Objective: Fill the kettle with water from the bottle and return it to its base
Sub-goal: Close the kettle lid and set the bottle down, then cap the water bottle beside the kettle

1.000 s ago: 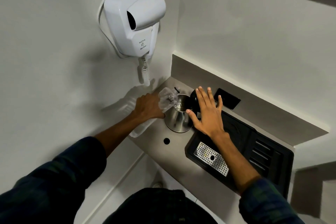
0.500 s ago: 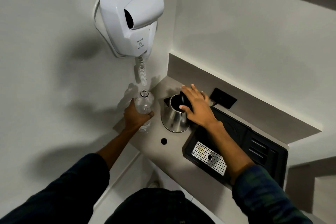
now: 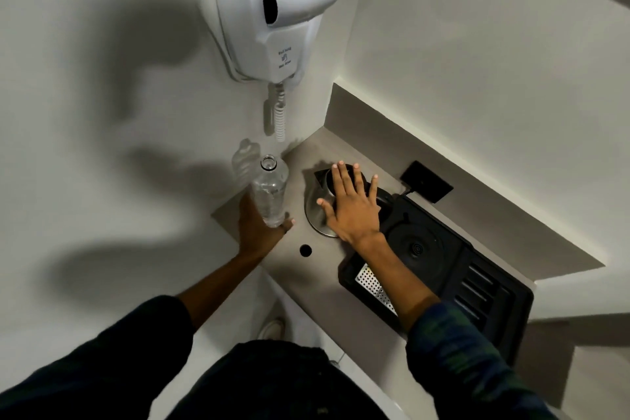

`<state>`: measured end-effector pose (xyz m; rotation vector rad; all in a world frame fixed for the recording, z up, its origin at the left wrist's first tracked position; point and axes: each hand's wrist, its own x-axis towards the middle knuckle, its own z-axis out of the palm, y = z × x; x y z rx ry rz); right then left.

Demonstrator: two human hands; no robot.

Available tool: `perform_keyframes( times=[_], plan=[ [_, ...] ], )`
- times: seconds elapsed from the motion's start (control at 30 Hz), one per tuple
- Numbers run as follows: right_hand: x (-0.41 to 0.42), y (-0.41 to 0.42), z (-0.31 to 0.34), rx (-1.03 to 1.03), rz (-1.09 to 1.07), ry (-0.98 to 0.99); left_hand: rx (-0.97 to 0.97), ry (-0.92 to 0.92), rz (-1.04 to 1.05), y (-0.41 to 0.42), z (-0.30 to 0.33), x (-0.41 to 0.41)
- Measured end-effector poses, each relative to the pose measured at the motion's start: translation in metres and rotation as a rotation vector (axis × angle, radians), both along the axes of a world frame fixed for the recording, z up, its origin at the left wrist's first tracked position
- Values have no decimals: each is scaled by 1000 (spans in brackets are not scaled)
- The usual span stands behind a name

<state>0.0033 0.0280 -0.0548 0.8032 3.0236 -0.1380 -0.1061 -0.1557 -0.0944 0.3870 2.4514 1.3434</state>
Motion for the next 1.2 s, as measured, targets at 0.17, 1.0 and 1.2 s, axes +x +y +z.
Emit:
perform_keyframes(
  times=[0.17, 1.0, 1.2],
  plan=[
    [-5, -4, -3, 11, -28, -49, -238, 26, 54, -14, -24, 61],
    [52, 0, -23, -137, -189, 138, 180, 535, -391, 5, 50, 40],
    [59, 3, -16, -174, -207, 126, 330, 556, 150, 8, 92, -8]
  ],
)
